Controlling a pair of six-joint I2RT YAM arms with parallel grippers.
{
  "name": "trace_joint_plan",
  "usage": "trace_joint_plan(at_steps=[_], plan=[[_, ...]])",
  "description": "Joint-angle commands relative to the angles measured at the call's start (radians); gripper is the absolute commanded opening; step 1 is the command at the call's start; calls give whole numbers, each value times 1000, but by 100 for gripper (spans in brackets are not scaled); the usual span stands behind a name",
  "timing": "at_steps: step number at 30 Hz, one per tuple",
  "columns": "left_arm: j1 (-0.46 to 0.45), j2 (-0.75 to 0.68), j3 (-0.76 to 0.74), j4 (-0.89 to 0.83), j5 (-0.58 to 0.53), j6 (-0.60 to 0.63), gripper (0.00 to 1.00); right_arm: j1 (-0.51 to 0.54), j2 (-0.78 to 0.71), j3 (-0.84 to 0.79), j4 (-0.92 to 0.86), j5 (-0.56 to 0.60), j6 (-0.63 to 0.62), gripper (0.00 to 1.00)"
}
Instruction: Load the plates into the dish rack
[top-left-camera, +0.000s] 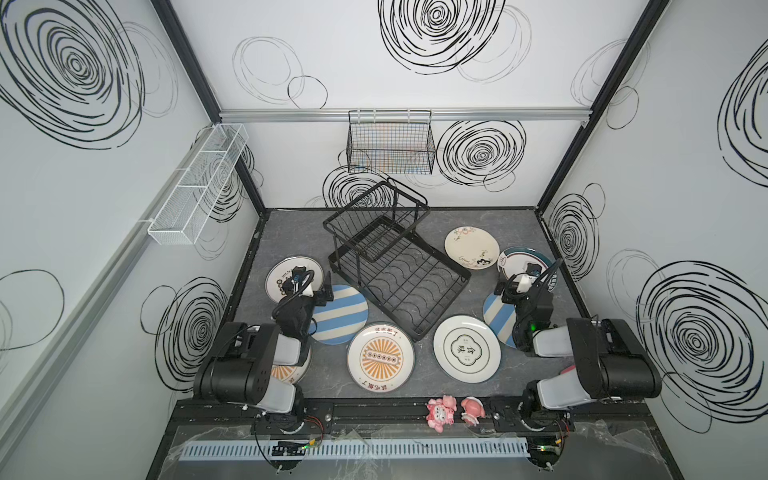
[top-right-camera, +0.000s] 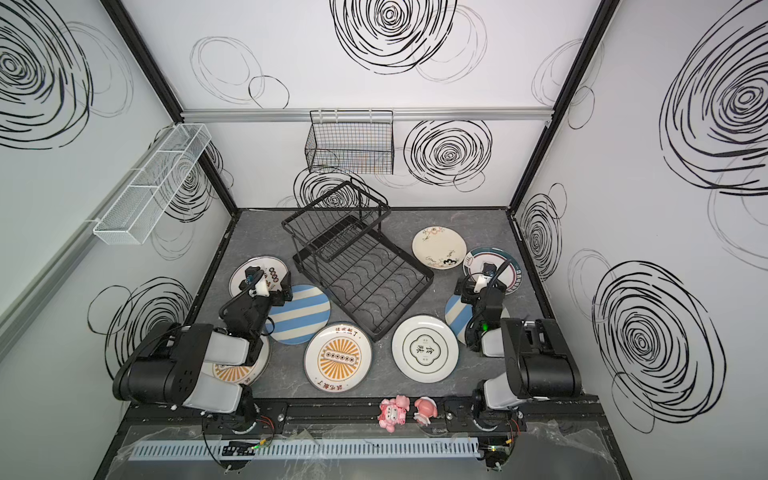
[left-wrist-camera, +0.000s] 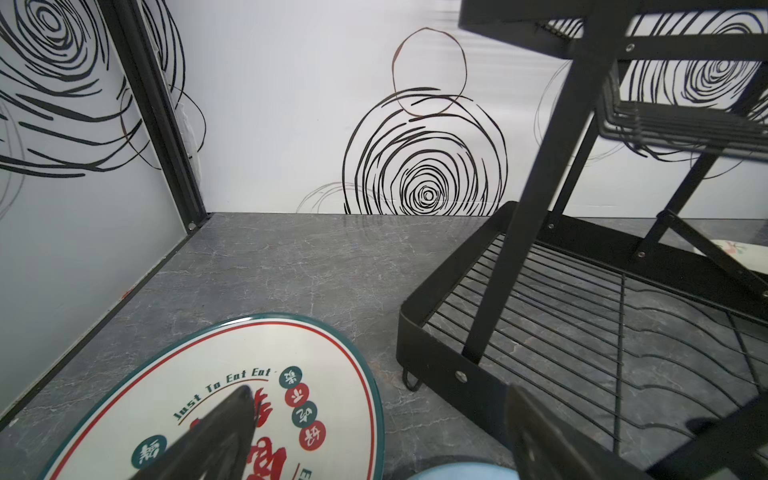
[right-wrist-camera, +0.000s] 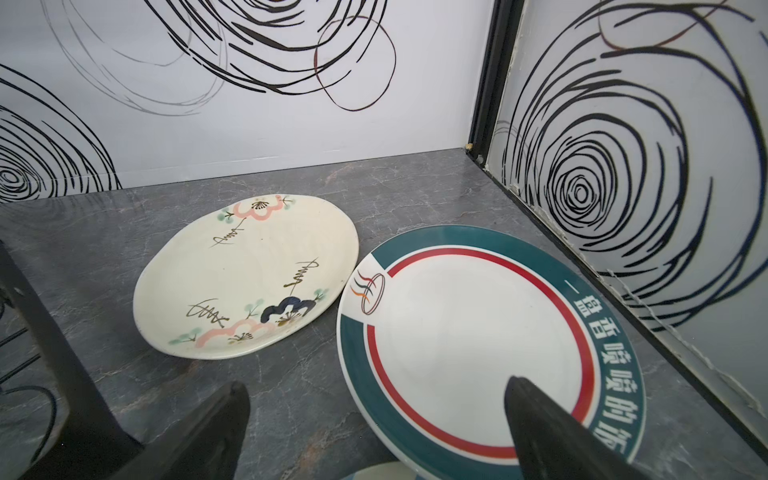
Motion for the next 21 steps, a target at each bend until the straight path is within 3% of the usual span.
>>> trace_joint_plan(at_steps=[1,21], plan=[[-2,1,10,72,5,8,96,-3,-7,17,22,-3,-11,100],[-2,1,11,69,5,9,96,-8,-5,20,22,-12,-9,100]])
